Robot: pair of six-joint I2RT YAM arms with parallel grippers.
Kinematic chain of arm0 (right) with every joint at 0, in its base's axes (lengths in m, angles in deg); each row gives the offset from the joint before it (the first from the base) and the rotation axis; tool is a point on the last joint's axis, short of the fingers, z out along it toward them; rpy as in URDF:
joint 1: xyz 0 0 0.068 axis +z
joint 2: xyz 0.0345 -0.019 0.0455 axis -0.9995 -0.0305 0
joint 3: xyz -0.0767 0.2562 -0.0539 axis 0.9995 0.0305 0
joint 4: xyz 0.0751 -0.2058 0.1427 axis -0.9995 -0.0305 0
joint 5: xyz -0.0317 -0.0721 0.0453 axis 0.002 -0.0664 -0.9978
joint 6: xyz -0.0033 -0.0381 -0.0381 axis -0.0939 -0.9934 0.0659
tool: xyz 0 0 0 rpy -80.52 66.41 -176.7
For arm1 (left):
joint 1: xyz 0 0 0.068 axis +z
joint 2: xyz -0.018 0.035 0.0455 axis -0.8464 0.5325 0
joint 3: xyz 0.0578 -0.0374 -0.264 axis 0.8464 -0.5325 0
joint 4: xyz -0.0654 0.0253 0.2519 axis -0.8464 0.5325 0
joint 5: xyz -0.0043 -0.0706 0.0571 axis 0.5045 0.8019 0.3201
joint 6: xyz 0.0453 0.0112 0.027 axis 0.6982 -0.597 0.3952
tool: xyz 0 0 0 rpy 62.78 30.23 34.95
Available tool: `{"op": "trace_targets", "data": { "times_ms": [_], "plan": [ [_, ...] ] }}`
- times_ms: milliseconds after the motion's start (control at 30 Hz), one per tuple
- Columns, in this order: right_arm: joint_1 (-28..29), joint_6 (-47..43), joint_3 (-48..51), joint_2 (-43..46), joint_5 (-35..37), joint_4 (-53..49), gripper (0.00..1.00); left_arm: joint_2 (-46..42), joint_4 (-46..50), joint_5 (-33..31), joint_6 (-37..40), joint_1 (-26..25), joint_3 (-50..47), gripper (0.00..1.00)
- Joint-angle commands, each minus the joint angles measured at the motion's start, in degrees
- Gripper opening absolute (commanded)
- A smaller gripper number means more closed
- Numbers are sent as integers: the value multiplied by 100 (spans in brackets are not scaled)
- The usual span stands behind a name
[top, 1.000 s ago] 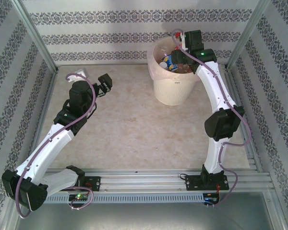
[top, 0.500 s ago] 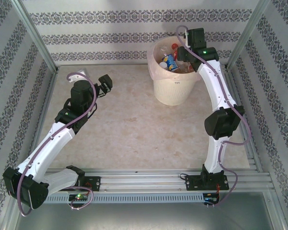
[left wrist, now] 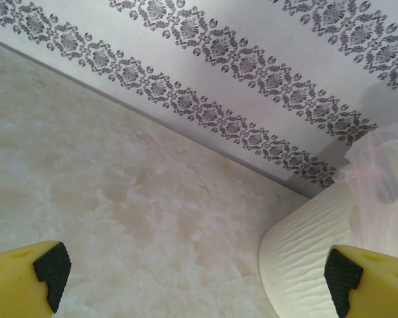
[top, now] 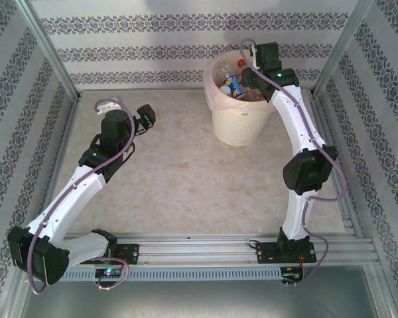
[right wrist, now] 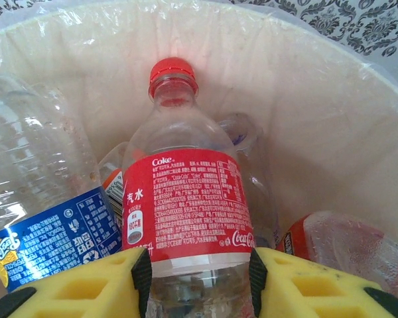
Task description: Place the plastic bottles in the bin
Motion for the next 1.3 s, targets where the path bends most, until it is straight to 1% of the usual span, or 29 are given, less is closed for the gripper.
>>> {"op": "trace_targets", "data": {
  "times_ms": [0,67,167,267,400,567,633,700,800,867,933,1100,1167,1200,1267],
  "plan": [
    [47,-84,-94,344,149,-209,48,2,272,-64,-149,126,82,100],
    [32,-40,50,584,172,-127,49,22,335,-88,-199,150,91,100],
    [36,49,528,1070,48,155,53,59,549,-200,-266,230,138,100],
    [27,169,1126,1619,-58,484,56,59,831,-354,-341,339,174,100],
    [-7,326,2233,2509,-107,1170,63,12,1217,-661,-275,546,163,100],
    [-110,481,3846,3733,-19,2290,74,-72,1735,-1532,-14,885,66,100],
    [-166,530,4440,4186,181,2614,83,-167,1839,-1970,-2,1063,-95,100],
    [-229,568,4918,4560,333,2830,90,-295,1822,-2182,69,1242,-314,100],
    [-352,719,5540,5053,509,2931,98,-494,1492,-2390,513,1412,-722,100],
    [-431,766,5909,5321,732,2935,98,-625,1199,-2624,779,1487,-1065,100],
    [-513,848,6342,5569,1099,2991,98,-722,864,-2712,1046,1591,-1400,100],
    [-743,1092,7571,5968,1811,3588,98,-658,273,-2991,1299,1762,-1996,100],
    [-856,1270,8015,6013,2027,3861,98,-545,-66,-2856,1433,1852,-2228,100],
    [-939,1378,8214,6009,2038,3985,98,-467,-347,-2684,1612,1888,-2364,100],
    [-1060,1481,8578,5968,2043,4281,98,-279,-1232,-2358,2061,1898,-2737,100]
  ]
}}
